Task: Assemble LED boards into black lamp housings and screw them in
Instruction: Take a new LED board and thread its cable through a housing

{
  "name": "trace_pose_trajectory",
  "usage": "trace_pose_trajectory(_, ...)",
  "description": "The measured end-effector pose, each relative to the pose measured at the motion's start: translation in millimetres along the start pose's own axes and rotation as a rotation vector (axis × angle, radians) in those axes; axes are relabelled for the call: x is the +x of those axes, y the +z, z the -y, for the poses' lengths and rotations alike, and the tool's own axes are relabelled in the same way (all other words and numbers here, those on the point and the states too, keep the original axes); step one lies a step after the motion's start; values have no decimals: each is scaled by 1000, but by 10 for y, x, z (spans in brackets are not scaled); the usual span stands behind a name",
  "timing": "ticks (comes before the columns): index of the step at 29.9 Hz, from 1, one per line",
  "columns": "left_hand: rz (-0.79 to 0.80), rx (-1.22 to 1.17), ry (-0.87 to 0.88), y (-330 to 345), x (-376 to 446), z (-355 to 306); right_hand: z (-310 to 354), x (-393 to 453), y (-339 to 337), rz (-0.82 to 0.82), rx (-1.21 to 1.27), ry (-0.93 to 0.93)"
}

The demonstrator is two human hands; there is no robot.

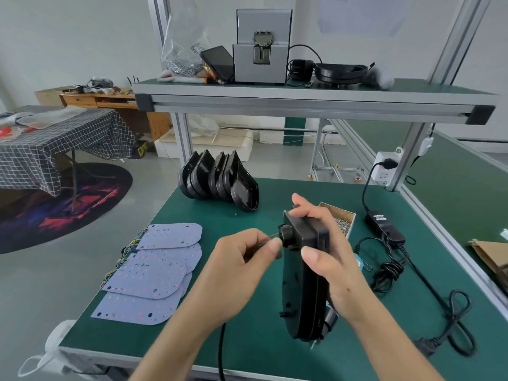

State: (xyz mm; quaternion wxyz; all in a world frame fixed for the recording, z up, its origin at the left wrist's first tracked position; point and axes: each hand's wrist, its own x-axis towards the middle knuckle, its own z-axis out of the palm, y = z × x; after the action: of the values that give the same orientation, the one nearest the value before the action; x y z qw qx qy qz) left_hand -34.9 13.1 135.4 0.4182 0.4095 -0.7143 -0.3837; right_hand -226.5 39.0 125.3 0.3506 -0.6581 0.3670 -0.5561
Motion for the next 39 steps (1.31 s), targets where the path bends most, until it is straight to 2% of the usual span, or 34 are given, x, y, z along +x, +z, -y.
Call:
trace_pose_trajectory(4,14,63,-5,-61,36,-138,92,20,-257,164,-87,114)
trace_pose_trajectory(9,83,368,57,20,88,-275,379,181,-401,246,-431,169)
trace_pose_trajectory(12,114,425,127,51,70,-329,429,223,-412,286,-533,192)
trace_pose_trajectory(15,51,462,201,69,70,-365,435,205,-394,295,-608,202)
trace_pose_trajectory(19,-28,390,279,56,67,-383,422,174,-402,258,-591,193)
trace_pose_trajectory(25,-73,342,307,105,16,-429,406,118,-446,251,-534,195)
trace_pose_trajectory(30,-4,325,269,97,23,-427,399,69,-472,223,-553,183)
trace_pose_trajectory(39,38,289,249,129,86,-363,380,111,-568,278,-540,216)
